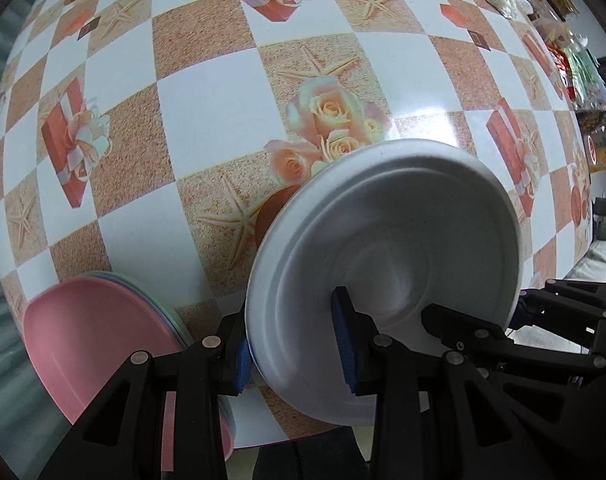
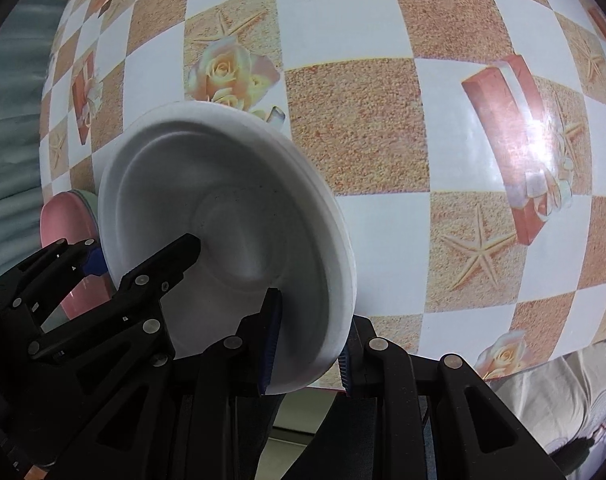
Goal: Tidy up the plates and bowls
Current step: 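Carry the bowl stack with both grippers over the pink plate stack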
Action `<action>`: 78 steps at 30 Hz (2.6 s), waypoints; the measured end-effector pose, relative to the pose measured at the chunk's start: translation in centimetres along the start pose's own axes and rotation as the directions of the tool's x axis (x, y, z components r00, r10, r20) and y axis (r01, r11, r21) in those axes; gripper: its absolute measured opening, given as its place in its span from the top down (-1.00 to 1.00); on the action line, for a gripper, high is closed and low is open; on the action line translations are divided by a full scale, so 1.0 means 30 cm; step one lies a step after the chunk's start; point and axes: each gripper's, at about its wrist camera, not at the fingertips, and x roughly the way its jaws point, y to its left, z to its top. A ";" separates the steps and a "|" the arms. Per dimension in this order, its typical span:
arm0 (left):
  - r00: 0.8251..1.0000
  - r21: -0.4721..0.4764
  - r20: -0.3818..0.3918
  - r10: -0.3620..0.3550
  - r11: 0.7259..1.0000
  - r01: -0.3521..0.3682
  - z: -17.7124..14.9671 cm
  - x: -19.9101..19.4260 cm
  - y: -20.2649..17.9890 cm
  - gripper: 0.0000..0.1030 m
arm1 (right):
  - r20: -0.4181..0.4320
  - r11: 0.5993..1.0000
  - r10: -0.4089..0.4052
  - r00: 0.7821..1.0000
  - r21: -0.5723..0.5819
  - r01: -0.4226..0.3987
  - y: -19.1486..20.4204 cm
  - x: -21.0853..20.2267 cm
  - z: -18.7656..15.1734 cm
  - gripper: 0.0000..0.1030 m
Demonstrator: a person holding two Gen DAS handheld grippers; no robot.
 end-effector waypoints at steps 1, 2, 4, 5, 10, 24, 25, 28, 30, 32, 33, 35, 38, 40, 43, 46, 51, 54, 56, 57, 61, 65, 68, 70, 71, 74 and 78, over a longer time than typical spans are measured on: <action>1.000 0.006 0.000 0.000 1.000 0.000 0.011 -0.008 -0.004 0.27 | -0.001 1.000 0.003 1.000 0.007 -0.003 0.000 0.003 -0.007 0.46; 1.000 0.011 0.000 0.001 1.000 -0.001 0.024 -0.007 -0.006 0.27 | -0.002 1.000 0.006 1.000 0.013 -0.006 -0.028 -0.008 0.009 0.46; 1.000 0.022 0.001 0.000 1.000 0.000 0.016 -0.009 -0.007 0.27 | -0.003 1.000 0.009 1.000 0.022 -0.009 -0.049 -0.025 -0.004 0.46; 1.000 0.024 0.001 -0.001 1.000 0.001 0.036 -0.017 -0.012 0.27 | -0.003 1.000 0.009 1.000 0.026 -0.009 -0.052 -0.025 -0.008 0.46; 1.000 0.036 0.005 -0.002 0.999 0.002 0.065 -0.043 -0.028 0.27 | -0.003 0.999 0.012 1.000 0.038 -0.011 -0.081 -0.007 -0.005 0.46; 0.999 0.009 0.037 -0.016 1.000 0.015 0.216 -0.099 0.027 0.28 | 0.017 1.000 -0.026 1.000 -0.003 0.026 -0.053 -0.020 0.031 0.46; 0.999 0.006 0.048 -0.016 1.000 0.016 0.213 -0.116 0.033 0.28 | 0.025 1.000 -0.028 0.999 -0.008 0.029 -0.048 -0.031 0.032 0.46; 0.997 -0.002 0.076 -0.015 1.000 0.015 0.208 -0.155 0.047 0.28 | 0.044 0.999 -0.033 0.998 -0.021 0.034 -0.033 -0.066 0.038 0.46; 0.996 -0.009 0.089 -0.014 1.000 0.014 0.205 -0.180 0.060 0.28 | 0.052 0.999 -0.035 0.998 -0.030 0.037 -0.021 -0.081 0.042 0.46; 0.994 -0.018 0.107 -0.013 1.000 0.015 0.201 -0.205 0.074 0.28 | 0.064 0.998 -0.037 0.997 -0.044 0.039 -0.003 -0.099 0.050 0.46; 0.993 -0.026 0.120 -0.013 1.000 0.017 0.200 -0.223 0.087 0.28 | 0.071 0.998 -0.039 0.997 -0.052 0.043 0.007 -0.109 0.055 0.46; 0.990 -0.040 0.139 -0.014 0.999 0.020 0.197 -0.251 0.106 0.28 | 0.084 0.996 -0.044 0.995 -0.070 0.050 0.026 -0.128 0.062 0.46; 0.984 -0.068 0.179 -0.007 0.997 0.019 0.195 -0.307 0.141 0.28 | 0.110 0.993 -0.047 0.993 -0.105 0.059 0.062 -0.164 0.067 0.46; 0.980 -0.086 0.200 0.000 0.996 0.017 0.192 -0.339 0.167 0.28 | 0.123 0.990 -0.047 0.991 -0.126 0.062 0.090 -0.187 0.078 0.46; 0.974 -0.123 0.224 0.014 0.992 0.014 0.199 -0.377 0.202 0.28 | 0.135 0.985 -0.046 0.990 -0.159 0.067 0.132 -0.215 0.084 0.46; 0.971 -0.165 0.239 0.025 0.986 0.015 0.192 -0.388 0.230 0.28 | 0.143 0.975 -0.052 0.988 -0.207 0.081 0.181 -0.220 0.087 0.46; 0.963 -0.235 0.266 0.037 0.972 0.027 0.183 -0.395 0.281 0.28 | 0.161 0.953 -0.069 0.985 -0.282 0.113 0.261 -0.234 0.088 0.46; 0.958 -0.280 0.283 0.049 0.959 0.034 0.165 -0.413 0.322 0.28 | 0.169 0.936 -0.073 0.983 -0.329 0.126 0.321 -0.241 0.090 0.46; 0.955 -0.308 0.290 0.061 0.951 0.033 0.148 -0.424 0.352 0.28 | 0.170 0.924 -0.072 0.983 -0.359 0.130 0.374 -0.236 0.084 0.46; 0.954 -0.323 0.293 0.066 0.946 0.034 0.136 -0.427 0.366 0.28 | 0.170 0.920 -0.072 0.983 -0.368 0.131 0.388 -0.236 0.081 0.46; 0.956 -0.374 0.282 0.079 0.927 0.034 0.088 -0.425 0.414 0.28 | 0.151 0.896 -0.075 0.986 -0.424 0.134 0.454 -0.207 0.073 0.46; 0.961 -0.419 0.262 0.085 0.907 0.034 0.037 -0.412 0.461 0.28 | 0.129 0.867 -0.085 0.988 -0.480 0.137 0.512 -0.163 0.063 0.46; 0.967 -0.449 0.240 0.088 0.893 0.030 -0.001 -0.391 0.489 0.28 | 0.099 0.853 -0.089 0.991 -0.506 0.127 0.547 -0.117 0.053 0.46; 0.971 -0.470 0.221 0.086 0.882 0.029 -0.028 -0.371 0.506 0.28 | 0.076 0.847 -0.093 0.993 -0.518 0.119 0.561 -0.087 0.048 0.46; 0.974 -0.479 0.212 0.084 0.877 0.028 -0.041 -0.360 0.513 0.28 | 0.065 0.845 -0.096 0.993 -0.523 0.116 0.567 -0.073 0.046 0.46; 0.979 -0.497 0.187 0.080 0.867 0.024 -0.069 -0.337 0.525 0.28 | 0.029 0.840 -0.102 0.994 -0.533 0.101 0.581 -0.024 0.040 0.46; 0.985 -0.512 0.158 0.075 0.859 0.017 -0.083 -0.304 0.538 0.28 | 0.000 0.839 -0.105 0.994 -0.537 0.089 0.592 0.022 0.045 0.46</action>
